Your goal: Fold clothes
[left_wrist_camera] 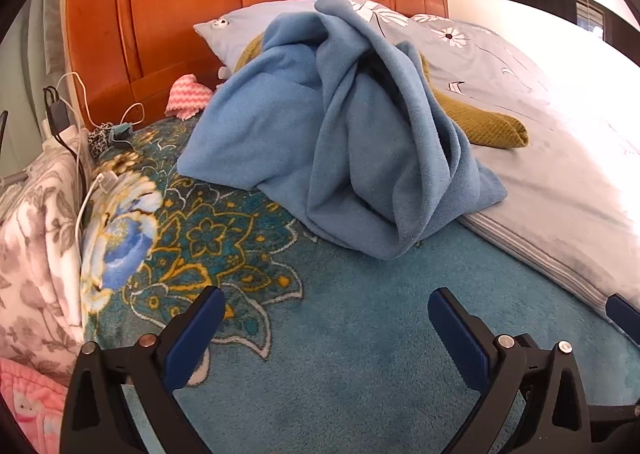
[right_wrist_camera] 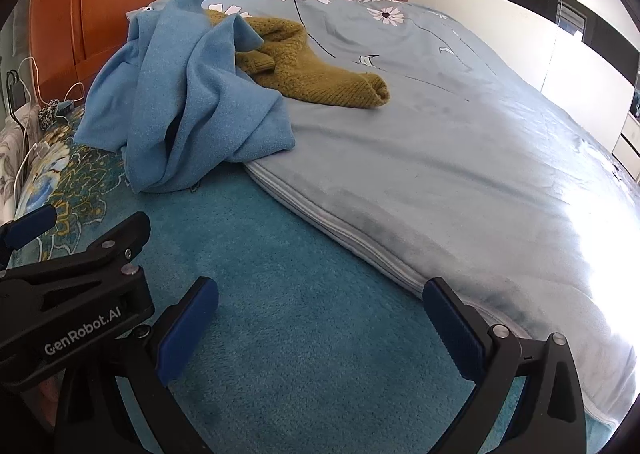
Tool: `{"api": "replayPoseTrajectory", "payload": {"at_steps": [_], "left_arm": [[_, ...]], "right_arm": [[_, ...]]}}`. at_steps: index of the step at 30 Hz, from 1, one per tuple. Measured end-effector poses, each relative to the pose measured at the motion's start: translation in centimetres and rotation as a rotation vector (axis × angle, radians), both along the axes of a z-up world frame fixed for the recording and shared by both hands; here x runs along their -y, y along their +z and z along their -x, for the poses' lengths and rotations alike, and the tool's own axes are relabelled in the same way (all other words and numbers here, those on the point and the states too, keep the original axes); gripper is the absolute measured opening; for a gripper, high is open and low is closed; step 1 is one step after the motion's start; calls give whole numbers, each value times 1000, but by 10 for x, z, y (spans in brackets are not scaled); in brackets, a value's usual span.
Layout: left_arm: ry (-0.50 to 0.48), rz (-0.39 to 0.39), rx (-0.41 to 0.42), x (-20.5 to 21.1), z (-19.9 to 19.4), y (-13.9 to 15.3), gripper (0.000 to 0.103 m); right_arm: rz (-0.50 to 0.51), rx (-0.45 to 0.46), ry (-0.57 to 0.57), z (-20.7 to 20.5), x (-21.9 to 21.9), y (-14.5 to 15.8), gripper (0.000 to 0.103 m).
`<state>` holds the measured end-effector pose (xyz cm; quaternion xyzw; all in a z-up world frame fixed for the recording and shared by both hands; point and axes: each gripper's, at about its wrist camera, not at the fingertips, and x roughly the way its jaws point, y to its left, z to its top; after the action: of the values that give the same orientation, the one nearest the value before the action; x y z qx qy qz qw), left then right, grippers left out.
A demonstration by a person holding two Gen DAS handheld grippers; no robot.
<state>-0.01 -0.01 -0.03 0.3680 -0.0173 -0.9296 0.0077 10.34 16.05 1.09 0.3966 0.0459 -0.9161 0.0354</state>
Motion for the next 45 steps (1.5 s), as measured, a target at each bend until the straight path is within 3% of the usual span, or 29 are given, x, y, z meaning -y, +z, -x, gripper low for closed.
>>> {"api": "replayPoseTrajectory", "payload": {"at_steps": [9, 11, 18, 45], "left_arm": [[-33, -34, 9, 0, 4, -3, 103], [-34, -44, 23, 1, 5, -5, 103], [17, -104, 65, 9, 12, -5, 103], [29, -88, 49, 8, 7, -1, 103]], "right_arm": [[-28, 13, 13, 14, 0, 1, 102], [-28, -16, 6, -2, 0, 3, 102], [-28, -30, 13, -6, -2, 5, 102], [-49, -48, -3, -6, 3, 4, 102]]}}
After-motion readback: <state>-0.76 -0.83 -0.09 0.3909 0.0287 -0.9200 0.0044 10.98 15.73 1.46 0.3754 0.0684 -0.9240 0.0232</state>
